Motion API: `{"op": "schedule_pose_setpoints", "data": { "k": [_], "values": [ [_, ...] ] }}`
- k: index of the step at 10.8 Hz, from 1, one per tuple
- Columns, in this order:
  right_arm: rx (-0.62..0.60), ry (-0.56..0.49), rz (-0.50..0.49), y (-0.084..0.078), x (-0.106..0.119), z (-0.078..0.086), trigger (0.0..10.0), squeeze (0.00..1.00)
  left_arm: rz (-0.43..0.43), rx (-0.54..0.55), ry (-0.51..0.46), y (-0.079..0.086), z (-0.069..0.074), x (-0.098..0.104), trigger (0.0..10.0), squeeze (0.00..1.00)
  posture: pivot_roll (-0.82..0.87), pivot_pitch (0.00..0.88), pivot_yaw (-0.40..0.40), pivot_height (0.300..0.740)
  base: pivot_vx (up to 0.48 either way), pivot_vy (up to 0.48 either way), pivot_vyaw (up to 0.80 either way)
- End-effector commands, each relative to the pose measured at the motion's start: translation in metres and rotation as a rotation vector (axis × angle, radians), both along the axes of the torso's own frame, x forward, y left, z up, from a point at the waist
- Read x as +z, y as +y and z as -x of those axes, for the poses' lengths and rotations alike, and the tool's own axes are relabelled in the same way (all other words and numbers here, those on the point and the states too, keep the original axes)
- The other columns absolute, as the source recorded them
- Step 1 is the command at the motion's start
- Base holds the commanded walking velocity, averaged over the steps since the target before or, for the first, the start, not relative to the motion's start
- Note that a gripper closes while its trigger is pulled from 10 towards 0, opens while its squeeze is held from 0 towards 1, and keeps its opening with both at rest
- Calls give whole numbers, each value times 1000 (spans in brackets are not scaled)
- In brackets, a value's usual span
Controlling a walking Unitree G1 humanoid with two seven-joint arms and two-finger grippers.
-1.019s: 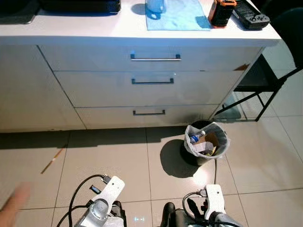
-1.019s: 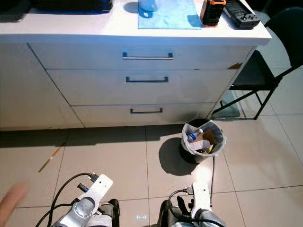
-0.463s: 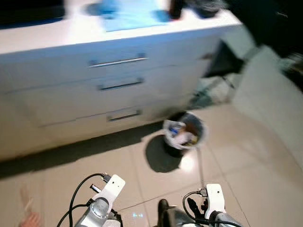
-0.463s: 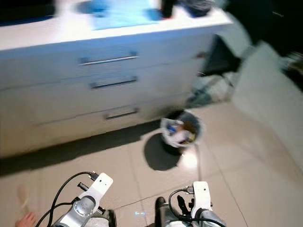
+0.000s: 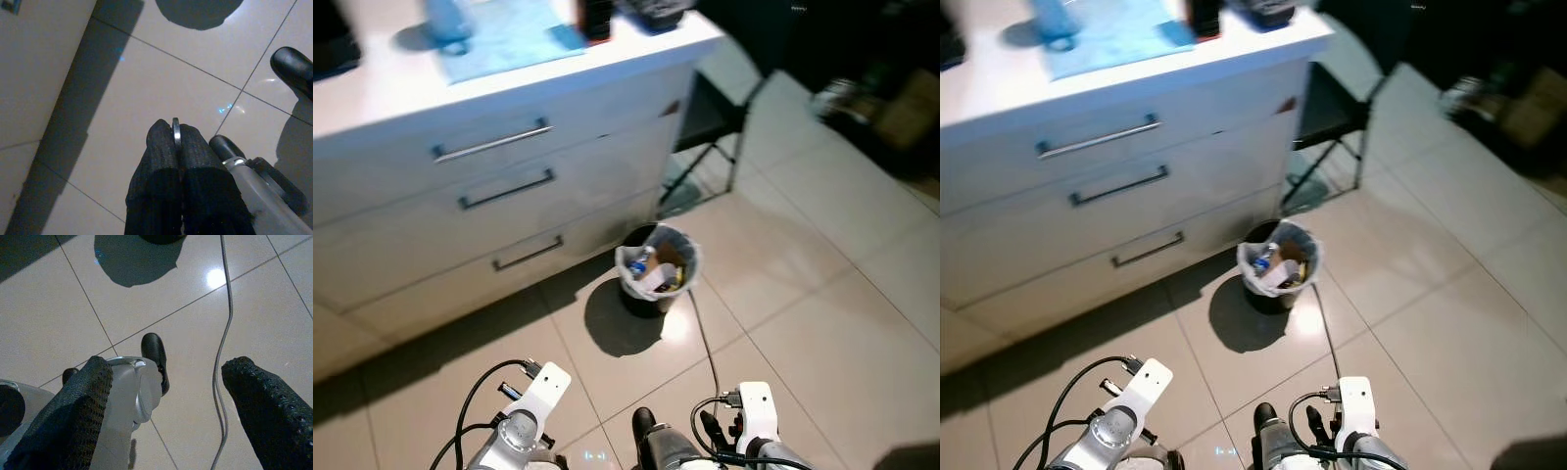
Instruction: Kitchen organization
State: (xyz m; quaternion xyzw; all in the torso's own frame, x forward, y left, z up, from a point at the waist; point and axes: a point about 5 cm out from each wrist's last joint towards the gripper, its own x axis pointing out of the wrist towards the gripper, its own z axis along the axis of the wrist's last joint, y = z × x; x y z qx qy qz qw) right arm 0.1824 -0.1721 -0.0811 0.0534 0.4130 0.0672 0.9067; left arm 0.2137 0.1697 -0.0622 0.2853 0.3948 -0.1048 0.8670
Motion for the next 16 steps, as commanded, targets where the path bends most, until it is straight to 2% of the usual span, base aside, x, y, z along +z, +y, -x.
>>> {"op": "schedule_pose_setpoints", "data": {
  "k": [1, 3, 16],
  "values": [
    [-4, 23, -2, -2, -3, 6, 10000, 0, 5, 5, 26, -1, 7, -4, 10000, 0, 72, 202, -41, 740, 0, 0, -800],
    [-5, 22, -4, -2, -3, 6, 10000, 0, 8, 7, 29, 0, 7, -4, 10000, 0, 72, 208, -39, 740, 0, 0, -800],
    [1, 16, -2, -3, -3, 7, 10000, 0, 19, 24, 28, -2, 10, -5, 10000, 0, 88, 195, -43, 740, 0, 0, 0]
  ]
}}
